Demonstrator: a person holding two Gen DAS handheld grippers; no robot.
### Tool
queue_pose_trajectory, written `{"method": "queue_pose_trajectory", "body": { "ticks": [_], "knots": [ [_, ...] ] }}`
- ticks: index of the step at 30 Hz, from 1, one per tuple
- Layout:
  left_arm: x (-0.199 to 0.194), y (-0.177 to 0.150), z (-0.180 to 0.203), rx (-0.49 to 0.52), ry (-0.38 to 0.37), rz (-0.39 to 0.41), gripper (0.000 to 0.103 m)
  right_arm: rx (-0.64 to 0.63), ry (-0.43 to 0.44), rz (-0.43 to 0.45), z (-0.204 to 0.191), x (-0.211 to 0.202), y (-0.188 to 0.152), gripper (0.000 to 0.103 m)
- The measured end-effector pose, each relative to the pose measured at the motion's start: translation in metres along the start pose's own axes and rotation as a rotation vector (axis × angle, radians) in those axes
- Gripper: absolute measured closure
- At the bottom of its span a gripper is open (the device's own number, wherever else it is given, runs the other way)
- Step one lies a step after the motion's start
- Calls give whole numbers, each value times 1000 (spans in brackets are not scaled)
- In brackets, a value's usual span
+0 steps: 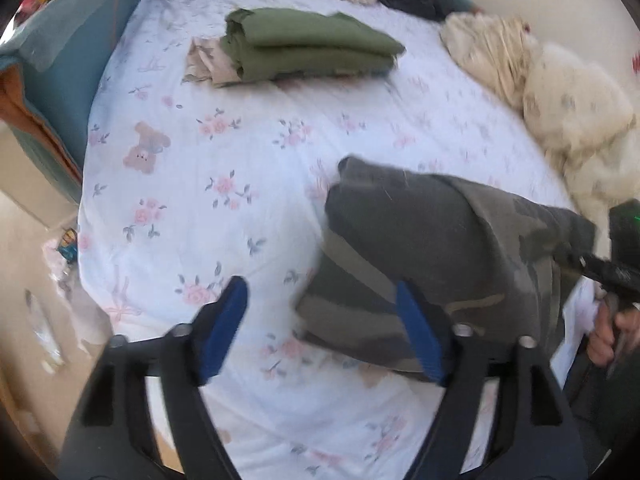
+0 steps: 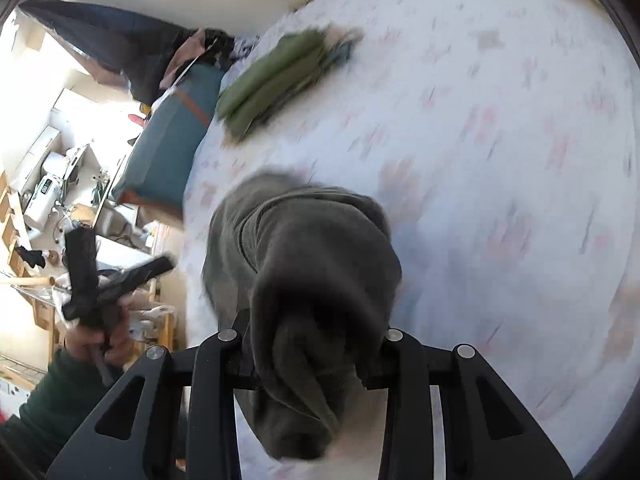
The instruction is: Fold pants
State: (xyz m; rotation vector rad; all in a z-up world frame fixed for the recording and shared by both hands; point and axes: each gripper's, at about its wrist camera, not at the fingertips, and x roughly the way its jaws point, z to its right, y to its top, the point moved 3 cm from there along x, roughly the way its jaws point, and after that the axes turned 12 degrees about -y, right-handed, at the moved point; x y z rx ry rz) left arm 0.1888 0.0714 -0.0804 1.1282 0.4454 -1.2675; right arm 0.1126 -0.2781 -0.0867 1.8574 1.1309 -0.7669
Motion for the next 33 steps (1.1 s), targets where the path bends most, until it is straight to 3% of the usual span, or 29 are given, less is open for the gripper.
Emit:
{"method": "queue_pose_trajectory", "body": {
  "ticks": [3, 5, 7, 9, 10, 12, 14, 17, 18, 19, 20, 21, 22, 23, 24, 25, 27, 31, 33],
  "knots": [
    [14, 6, -1, -66, -58, 1, 20, 46, 45, -16, 40, 11, 34, 67],
    [30, 6, 0, -80, -53, -21, 20, 97, 59, -52, 56, 28, 33, 64],
    [49, 2, 12, -69, -65, -51, 19, 158, 48, -58, 75, 38, 21, 55],
    [74, 0, 25, -26, -77, -130, 19, 259, 43, -63, 92, 45, 10, 36],
    [82, -1, 28, -9, -72, -157, 19, 316, 47, -71, 99, 46, 3, 32],
    [105, -5, 31, 17, -70, -232, 16, 382, 68, -63, 106, 42, -8, 13],
    [119, -7, 24, 6, -52, -253, 4, 410, 81, -52, 110, 35, -20, 7],
    [137, -12, 17, 39, -61, -288, 0, 407, 92, -91, 100, 49, -40, 5],
    [140, -13, 17, 45, -57, -300, 2, 391, 82, -137, 94, 63, -50, 2],
    [140, -14, 18, 47, -55, -305, 6, 342, 66, -129, 84, 68, -52, 2],
    [139, -14, 22, 46, -74, -312, 25, 272, 31, -87, 73, 67, -52, 2],
    [138, -15, 29, 46, -114, -329, 49, 246, 52, -90, 64, 71, -50, 14],
    [136, -16, 35, 64, -115, -338, 54, 250, 76, -96, 58, 76, -48, 24],
    [134, -18, 43, 112, -89, -354, 64, 245, 41, -104, 53, 78, -48, 34],
    [130, -22, 53, 178, -57, -371, 70, 231, 9, -98, 49, 77, -48, 49],
    [128, -23, 56, 191, -44, -370, 73, 231, -9, -89, 46, 74, -47, 55],
    [117, -23, 57, 136, -26, -348, 84, 204, -47, -83, 36, 63, -38, 71],
    [82, -33, 77, 76, -47, -308, 86, 108, -34, -68, 21, 41, -2, 73],
    [64, -52, 84, -20, -65, -304, 86, 100, 1, -117, 23, 36, 9, 74]
  ]
}}
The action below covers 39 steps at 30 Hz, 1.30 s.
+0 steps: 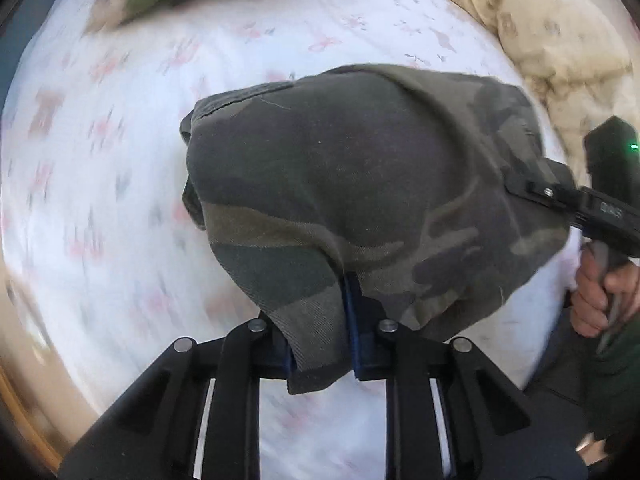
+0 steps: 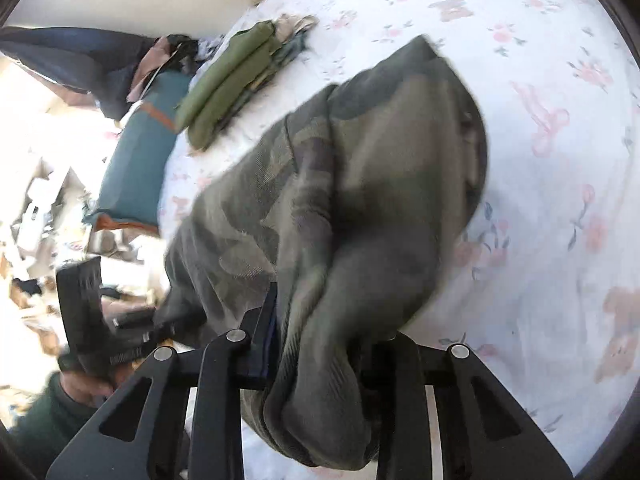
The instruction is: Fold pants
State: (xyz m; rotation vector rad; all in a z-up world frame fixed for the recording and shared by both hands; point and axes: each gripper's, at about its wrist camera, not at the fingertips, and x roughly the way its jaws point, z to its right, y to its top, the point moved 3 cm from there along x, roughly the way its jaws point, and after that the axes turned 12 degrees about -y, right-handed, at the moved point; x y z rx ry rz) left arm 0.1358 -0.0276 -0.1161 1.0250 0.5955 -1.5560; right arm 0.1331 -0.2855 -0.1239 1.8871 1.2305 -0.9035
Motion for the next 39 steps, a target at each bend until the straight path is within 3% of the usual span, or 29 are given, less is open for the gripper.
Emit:
{"method": "queue_pose_trajectory", "body": {
  "ticks": [2, 4, 7, 8, 9, 10, 12, 16, 19, 20, 21, 22, 23, 24, 26, 30, 32, 34, 36, 39],
  "knots": [
    [-2, -23, 4, -60, -20, -2, 86, -51, -35, -45, 0, -5, -5, 73],
    [5, -43, 1, -118, 4, 0, 83, -94, -74, -125, 6, 3, -21, 67],
    [27, -65, -22, -176, 77, -67, 64, -63, -161, -253, 25, 24, -46, 56],
    [29, -68, -25, -158, 111, -77, 52, -57, -165, -267, 27, 25, -50, 54],
    [27, -68, -23, -98, 179, -77, 38, -48, -164, -272, 29, 22, -55, 53],
    [20, -68, -21, -40, 258, -55, 33, -45, -168, -267, 30, 16, -58, 53],
    [2, -71, -16, 6, 331, 1, 30, -26, -175, -219, 30, -5, -56, 52],
    [-31, -84, -25, -102, 231, 121, 30, 57, -185, -101, 46, -48, -66, 50],
    [-30, -86, -29, -183, 156, 176, 33, 89, -177, -76, 55, -53, -83, 48],
    [-27, -83, -30, -183, 131, 175, 39, 89, -173, -70, 56, -53, -88, 48],
    [-17, -83, -27, -166, 124, 156, 53, 80, -166, -65, 54, -51, -91, 53],
    [-4, -78, -16, -150, 137, 135, 64, 63, -153, -63, 46, -49, -90, 60],
    [1, -72, -15, -139, 134, 123, 82, 43, -152, -57, 43, -47, -90, 85],
    [6, -70, -14, -134, 117, 107, 92, 16, -167, -62, 40, -46, -93, 100],
    [3, -69, -3, -105, 124, 105, 100, -6, -173, -53, 37, -46, -90, 101],
    [-39, -68, 15, -54, 93, 175, 101, -86, -67, 12, 10, -78, -92, 101],
    [-50, -74, 10, -45, 126, 174, 101, -105, -36, 20, 2, -93, -103, 101],
    [-30, -83, -2, -99, 147, 106, 101, -99, -62, -42, 5, -80, -117, 101],
    [1, -89, -15, -125, 178, 10, 101, -103, -165, -111, 17, -53, -129, 101],
    [31, -91, -10, -42, 301, -34, 99, -98, -290, -201, 36, -10, -139, 101]
  ]
}}
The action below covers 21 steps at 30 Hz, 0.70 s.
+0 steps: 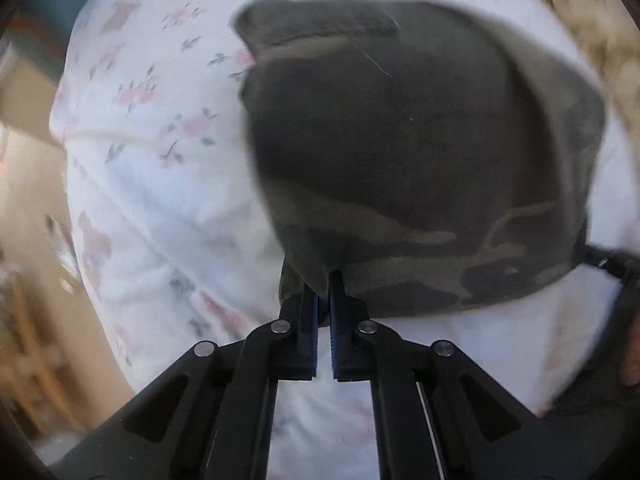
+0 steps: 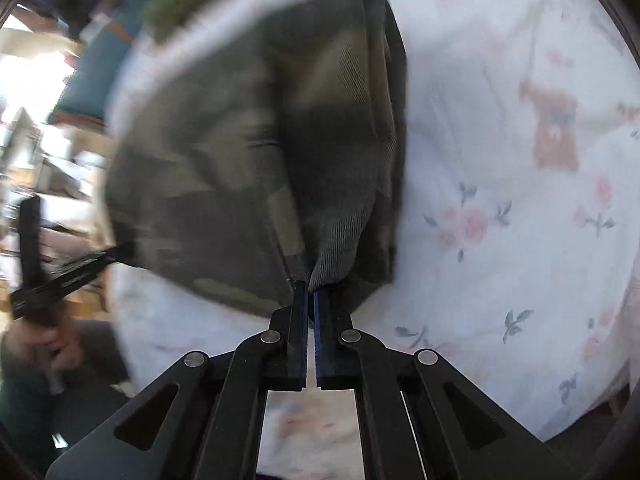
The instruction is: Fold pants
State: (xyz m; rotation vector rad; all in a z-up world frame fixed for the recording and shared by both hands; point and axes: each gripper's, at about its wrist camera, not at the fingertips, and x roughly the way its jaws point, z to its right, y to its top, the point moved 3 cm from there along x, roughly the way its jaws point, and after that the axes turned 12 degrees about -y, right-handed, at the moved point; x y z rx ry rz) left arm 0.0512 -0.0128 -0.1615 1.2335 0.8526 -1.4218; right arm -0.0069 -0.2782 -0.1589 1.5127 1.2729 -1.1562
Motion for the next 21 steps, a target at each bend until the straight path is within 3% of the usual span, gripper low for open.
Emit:
{"method": "queue_pose_trajectory", "body": {
  "ticks": [2, 4, 6, 7, 11, 14, 16, 17, 19, 21],
  "knots": [
    [-3, 3, 2, 1, 21, 5, 98, -1, -10, -7, -2, 4, 6, 100],
    [-17, 4, -3, -41, -12, 31, 88, -6, -2, 30, -2, -11, 9, 95],
    [-33, 2, -11, -90, -63, 53, 53, -15, -36, 61, 3, -29, 9, 93],
    [-40, 2, -14, -112, -85, 72, 48, -12, -46, 83, 6, -39, 10, 92],
    [-74, 12, -30, -175, -172, 175, 45, -2, 1, 198, 14, -86, 32, 91],
    [-91, 42, -48, -254, -213, 260, 45, 8, 94, 257, 14, -109, 63, 83],
    [-89, 63, -56, -297, -226, 267, 45, 36, 148, 255, 15, -110, 86, 68],
    [-85, 75, -54, -306, -238, 261, 45, 53, 189, 249, 15, -107, 98, 54],
    [-78, 89, -61, -309, -250, 254, 45, 95, 256, 229, 13, -95, 123, 53],
    [-68, 110, -61, -304, -255, 247, 47, 104, 265, 215, 4, -79, 140, 54]
  ]
}}
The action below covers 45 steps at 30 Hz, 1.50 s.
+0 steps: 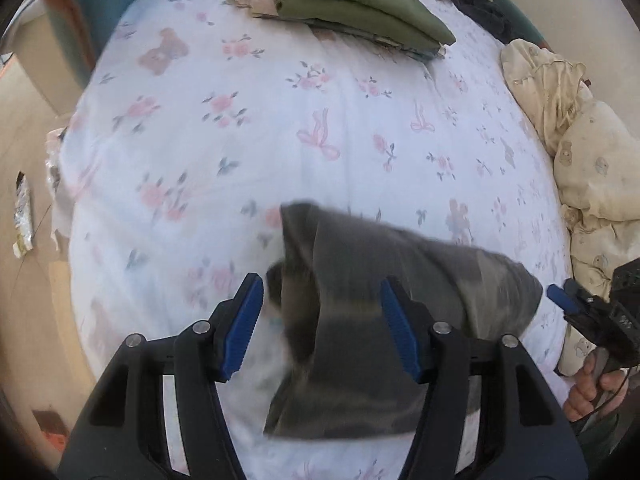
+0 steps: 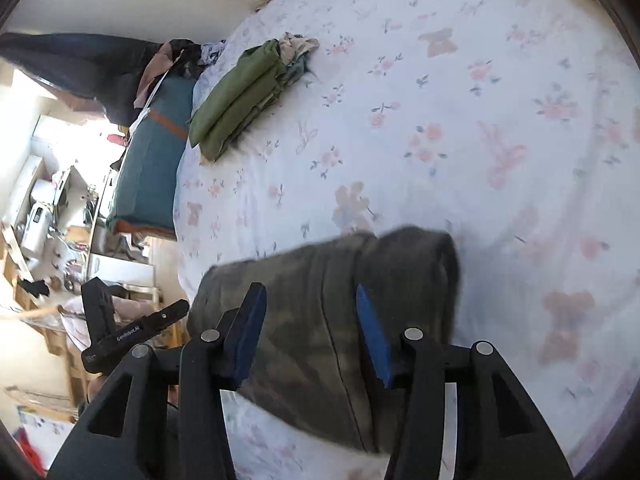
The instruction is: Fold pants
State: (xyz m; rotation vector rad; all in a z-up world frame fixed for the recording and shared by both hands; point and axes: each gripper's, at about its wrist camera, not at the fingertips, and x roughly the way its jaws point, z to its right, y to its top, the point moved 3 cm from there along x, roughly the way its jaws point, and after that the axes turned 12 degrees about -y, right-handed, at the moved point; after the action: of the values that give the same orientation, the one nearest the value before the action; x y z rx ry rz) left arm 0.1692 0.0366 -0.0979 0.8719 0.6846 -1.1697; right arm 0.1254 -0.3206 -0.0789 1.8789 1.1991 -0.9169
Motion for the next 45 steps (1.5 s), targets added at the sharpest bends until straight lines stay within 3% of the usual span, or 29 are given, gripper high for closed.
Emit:
{"method": "queue_pose_trajectory", "body": {
  "ticks": [3, 4, 6, 8, 9, 10, 15, 18, 21, 25, 27, 30, 32, 35, 37, 39, 43, 45],
  "knots": [
    [23, 5, -5, 8, 9, -47, 49, -20, -87, -21, -1, 29, 5, 56],
    [32, 4, -7, 5, -20, -69, 53, -18, -80, -38, 3, 36, 7, 60],
    [43, 2, -9, -17, -86, -101, 85, -37, -77, -48, 3, 48, 4, 80],
    [42, 1, -4, 21, -57, -99, 98, -79, -94, -2, 2, 45, 4, 86],
    [39, 2, 4, 71, -35, -94, 99, -85, -91, 4, 1, 42, 3, 93],
    [32, 2, 9, 86, -16, -73, 100, -103, -84, 23, -1, 35, 3, 100],
    [17, 4, 15, 109, -8, -22, 100, -147, -88, 123, -10, 9, 4, 101],
    [24, 4, 14, 134, 51, -23, 101, -101, -121, 108, 3, 17, 6, 102],
    [30, 3, 12, 135, 58, -40, 100, -56, -194, 53, 22, 41, 7, 103],
    [34, 0, 14, 148, 104, -33, 100, -14, -248, 53, 30, 46, 3, 103],
    [31, 1, 12, 124, 111, -16, 96, 32, -348, 58, 45, 43, 3, 103],
    [19, 3, 9, 78, 100, 17, 93, 106, -243, 64, 55, 29, 5, 103],
    [5, 4, 18, 104, 90, 78, 93, 30, -207, 132, 36, 10, 9, 103],
    [-1, -6, 56, 251, -44, 101, 93, -128, -129, 197, -11, -3, 8, 103],
    [10, -16, 76, 323, -104, 77, 93, -213, -118, 188, -40, 7, 5, 103],
    [36, -23, 89, 376, -73, 34, 94, -263, -91, 130, -62, 29, 2, 103],
    [70, -11, 83, 324, -99, 13, 95, -276, -15, -11, -86, 86, -1, 103],
    [85, -5, 73, 337, 10, -13, 96, -295, -93, -32, -86, 106, 2, 103]
  ]
}}
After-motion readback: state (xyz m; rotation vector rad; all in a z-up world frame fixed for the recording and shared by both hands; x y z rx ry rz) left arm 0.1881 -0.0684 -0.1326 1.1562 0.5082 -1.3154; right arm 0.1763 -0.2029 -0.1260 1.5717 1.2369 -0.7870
